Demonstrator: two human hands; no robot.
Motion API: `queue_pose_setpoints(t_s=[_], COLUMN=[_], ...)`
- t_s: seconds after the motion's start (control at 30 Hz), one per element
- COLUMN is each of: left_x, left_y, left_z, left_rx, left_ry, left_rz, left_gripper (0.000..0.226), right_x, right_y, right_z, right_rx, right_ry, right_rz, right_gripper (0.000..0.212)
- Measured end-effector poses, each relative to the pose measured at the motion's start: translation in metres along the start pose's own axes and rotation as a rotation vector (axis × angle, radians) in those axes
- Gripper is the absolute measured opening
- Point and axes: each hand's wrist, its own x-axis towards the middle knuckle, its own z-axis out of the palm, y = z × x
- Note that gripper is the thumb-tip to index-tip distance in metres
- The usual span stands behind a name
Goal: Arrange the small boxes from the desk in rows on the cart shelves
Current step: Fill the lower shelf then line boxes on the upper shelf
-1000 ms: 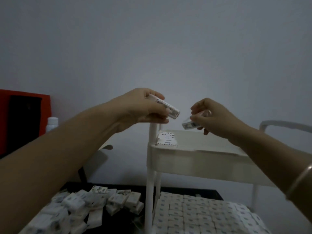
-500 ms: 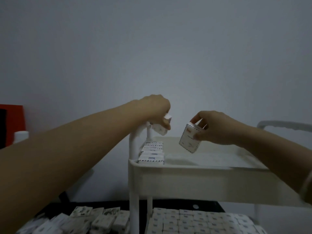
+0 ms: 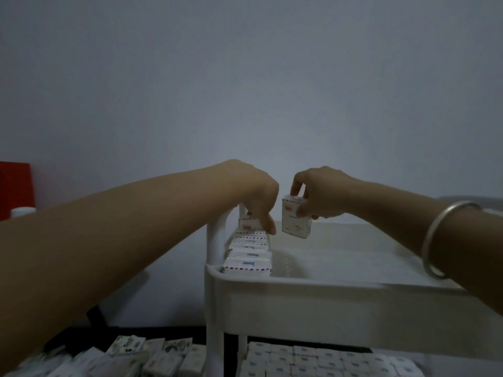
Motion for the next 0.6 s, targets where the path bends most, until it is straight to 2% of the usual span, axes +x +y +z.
queue_pose_setpoints(t_s=[0.07,0.17,0.23,0.33,0.4,0.5,0.6], left_x=[-0.001,-0.001,-0.005,-0.014,-0.019,-0.024,-0.034], left_y=[-0.003,-0.003,-0.002,0.002,-0.002,-0.017,-0.033], left_z=[0.002,0.005,0.004,0.003,0.005,0.009,0.022], left_rx=[-0.052,-0.089,-0.073,-0.036,-0.121,-0.516,-0.864], left_ry=[-0.074,-0.156,-0.146,-0.101,0.045,0.318,0.508], left_rz=[-0.016,-0.049,-0.076,-0.122,-0.147,-0.139,-0.179], left_gripper=[0.048,0.039,0.050,0.057,0.049,0.033,0.030], right_x=[0.011,0.020,0.019,0.016,0.018,0.017,0.015], right_y=[-0.004,-0.008,-0.010,-0.011,-0.011,-0.014,-0.020], right_z=[0.007,0.021,0.030,0.040,0.042,0.045,0.048], right_rx=[0.103,0.406,0.562,0.666,0.698,0.716,0.709], right_ry=[-0.006,-0.049,-0.141,-0.289,-0.306,-0.308,-0.341], right_rz=[0.017,0.102,0.155,0.128,0.095,0.064,0.040], right_gripper=[0.042,0.037,0.036,0.032,0.029,0.027,0.033])
